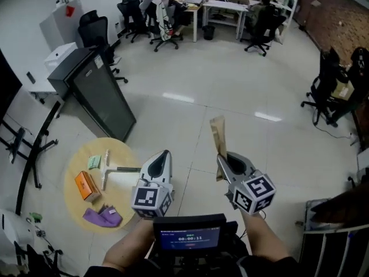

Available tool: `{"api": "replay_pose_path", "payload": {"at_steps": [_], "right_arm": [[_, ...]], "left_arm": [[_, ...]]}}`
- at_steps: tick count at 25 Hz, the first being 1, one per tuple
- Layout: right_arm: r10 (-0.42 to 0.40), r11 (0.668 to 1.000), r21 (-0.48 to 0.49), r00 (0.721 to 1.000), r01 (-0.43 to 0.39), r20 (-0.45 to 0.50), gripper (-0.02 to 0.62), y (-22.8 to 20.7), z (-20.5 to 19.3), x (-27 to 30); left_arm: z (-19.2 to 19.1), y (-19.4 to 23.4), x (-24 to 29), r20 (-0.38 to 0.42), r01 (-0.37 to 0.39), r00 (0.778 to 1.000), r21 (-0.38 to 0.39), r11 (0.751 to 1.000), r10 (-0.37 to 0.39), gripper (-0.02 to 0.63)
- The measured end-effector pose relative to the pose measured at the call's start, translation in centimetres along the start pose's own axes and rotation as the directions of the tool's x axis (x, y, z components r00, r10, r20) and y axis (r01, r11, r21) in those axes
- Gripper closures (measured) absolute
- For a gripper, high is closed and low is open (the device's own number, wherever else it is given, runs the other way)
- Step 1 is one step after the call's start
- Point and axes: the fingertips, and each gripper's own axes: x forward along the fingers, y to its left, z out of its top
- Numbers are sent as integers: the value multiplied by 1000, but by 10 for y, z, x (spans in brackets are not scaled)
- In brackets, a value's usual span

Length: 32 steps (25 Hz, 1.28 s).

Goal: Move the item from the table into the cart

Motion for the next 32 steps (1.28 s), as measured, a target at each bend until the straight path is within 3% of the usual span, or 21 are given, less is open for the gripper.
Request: {"api": "replay_pose_path", "payload": {"at_steps": [3, 6, 9, 13, 16, 19, 23, 29, 32], "right_arm": [[-133, 991, 14, 990, 133, 39, 578, -101, 17, -87], [-288, 957, 37, 954, 286, 78, 578, -202, 29, -188], [-423, 906, 66, 900, 418, 107, 578, -283, 35, -273], [-588, 809, 122, 798, 576, 130, 578, -364, 40, -362], [-709, 705, 144, 690, 694, 144, 578, -418, 42, -430], [-824, 565, 191, 543, 802, 158, 578, -454, 39, -515], [-923, 382, 241, 356, 892, 146, 578, -485, 35, -632], [-989, 108, 317, 71, 942, 126, 578, -496, 0, -856], [-992, 1, 340, -41, 940, 116, 578, -482, -12, -964]], "left_arm": [[9, -118, 77, -8, 144, 990, 17, 989, -144, 604], [10, -254, 148, -41, 318, 948, 39, 947, -316, 604], [8, -377, 203, -80, 474, 879, 67, 878, -469, 604], [7, -503, 261, -105, 650, 759, 74, 756, -643, 604], [1, -592, 297, -116, 762, 647, 73, 643, -753, 603], [-5, -687, 316, -133, 864, 504, 77, 498, -853, 604], [-5, -811, 318, -151, 945, 325, 94, 314, -933, 603], [-24, -1043, 254, -172, 997, 52, 72, 40, -984, 603], [-24, -1154, 197, -160, 996, -60, 49, -69, -985, 603]]}}
